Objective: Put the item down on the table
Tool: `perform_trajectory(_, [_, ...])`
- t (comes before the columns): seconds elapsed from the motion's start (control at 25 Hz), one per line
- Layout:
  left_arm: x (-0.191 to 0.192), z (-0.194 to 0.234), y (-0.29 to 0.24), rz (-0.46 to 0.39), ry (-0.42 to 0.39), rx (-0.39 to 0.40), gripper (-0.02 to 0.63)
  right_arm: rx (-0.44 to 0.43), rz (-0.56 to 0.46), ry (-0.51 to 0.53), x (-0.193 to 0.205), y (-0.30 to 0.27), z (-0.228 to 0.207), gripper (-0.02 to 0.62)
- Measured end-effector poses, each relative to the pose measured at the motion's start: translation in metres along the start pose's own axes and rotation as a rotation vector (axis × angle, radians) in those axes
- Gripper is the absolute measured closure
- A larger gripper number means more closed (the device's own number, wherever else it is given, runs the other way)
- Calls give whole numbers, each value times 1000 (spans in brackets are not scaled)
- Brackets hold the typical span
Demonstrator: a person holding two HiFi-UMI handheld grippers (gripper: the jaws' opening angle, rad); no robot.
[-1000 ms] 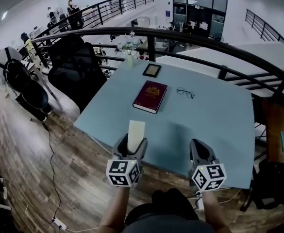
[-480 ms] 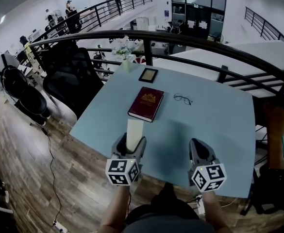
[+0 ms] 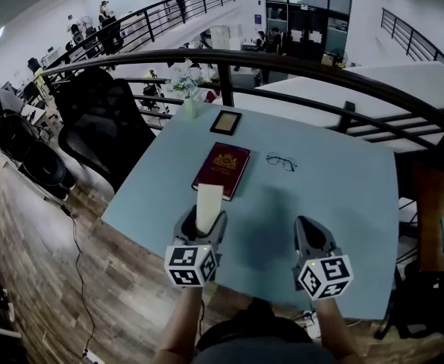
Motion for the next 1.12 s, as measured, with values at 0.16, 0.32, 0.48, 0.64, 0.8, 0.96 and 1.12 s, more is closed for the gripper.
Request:
perform_trajectory(0.16, [-2,-7,-19,0,-9,22,296,19,-5,-7,-1,-1,-12,592])
perform_trajectory(0.32, [0,-17,-36,13,-18,49,296,42,-2,-6,-2,1,-22,592])
perform_trajectory(0.48, [5,-29,-55,36,-21,81,296,67,-6,-14,-3,5,-32,592])
perform_trajectory(0.64, [15,-39,-73,70,-22,112,296,94,-1,-21,-2,9,-39,592])
perform_trajectory(0.8, [30,-47,-91,117,-31,133,296,115,4,-19,-2,11,-45,592])
perform_trajectory(0.96, [47,-52,-107,173,-53,145,296,130,4,-27,0,12,-51,592])
perform_trajectory(1.12, [66,-56,-122,234,-67,165,296,143,8,-29,0,13,-55,592])
Point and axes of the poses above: the fingertips, and each gripper's own axes: y backward along the fingers, z to its left, x out of its underside, the point moved 5 cm from there along y, backward along the fingers, and after that the axes turned 3 degrees about -y, right-handed, at the moved point
